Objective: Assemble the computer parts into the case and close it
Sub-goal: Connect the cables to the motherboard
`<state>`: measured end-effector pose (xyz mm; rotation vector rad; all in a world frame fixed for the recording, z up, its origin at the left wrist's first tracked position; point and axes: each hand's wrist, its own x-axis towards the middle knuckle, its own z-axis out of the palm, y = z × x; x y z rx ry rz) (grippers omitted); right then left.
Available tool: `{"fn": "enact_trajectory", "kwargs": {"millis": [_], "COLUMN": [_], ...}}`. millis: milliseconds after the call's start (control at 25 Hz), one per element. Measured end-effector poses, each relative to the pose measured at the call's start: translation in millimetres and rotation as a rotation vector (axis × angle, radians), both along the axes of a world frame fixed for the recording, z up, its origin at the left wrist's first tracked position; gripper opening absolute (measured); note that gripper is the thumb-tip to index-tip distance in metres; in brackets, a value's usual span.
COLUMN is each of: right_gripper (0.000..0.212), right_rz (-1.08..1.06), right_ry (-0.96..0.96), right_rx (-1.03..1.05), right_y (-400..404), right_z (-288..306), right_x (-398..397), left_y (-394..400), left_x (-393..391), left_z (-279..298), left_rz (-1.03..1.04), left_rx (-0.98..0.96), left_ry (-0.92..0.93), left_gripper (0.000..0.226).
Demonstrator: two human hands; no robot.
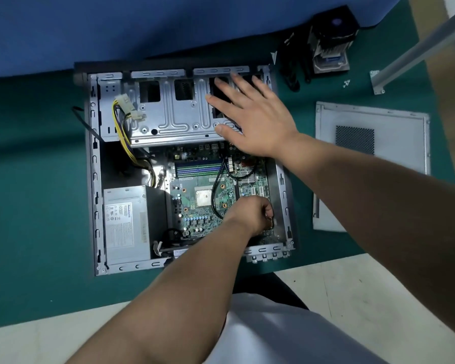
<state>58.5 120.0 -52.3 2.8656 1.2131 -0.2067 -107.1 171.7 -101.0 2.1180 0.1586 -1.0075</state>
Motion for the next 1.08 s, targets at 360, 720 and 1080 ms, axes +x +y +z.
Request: {"fn": "enact_trajectory", "kwargs": {"millis": [360,720,1080], "right_gripper": [0.066,0.065,0.065], "right_rz": [-0.013,-0.016,-0.021], "right_ry": [-0.004,-0.017,-0.014], "right_rx": [-0.004,0.003,0.006], "right_y": [0.0,-0.1,0.1], "right_z": [1.3,0.9,1.3], "right_x": [-0.1,-0.6,-0.6], "left_y": [-2.6,-2.3,-4.7], "left_x": [3.0,2.0,1.5], "left_z": [-4.4,-3.2,-1.9], "left_rz": [-0.008,-0.067,-0.150], "left_rx": [-0.016,0.049,0.064], "left_ry": [-0.008,-0.048,-0.047], "left_gripper": [0.025,0.017,0.013]}}
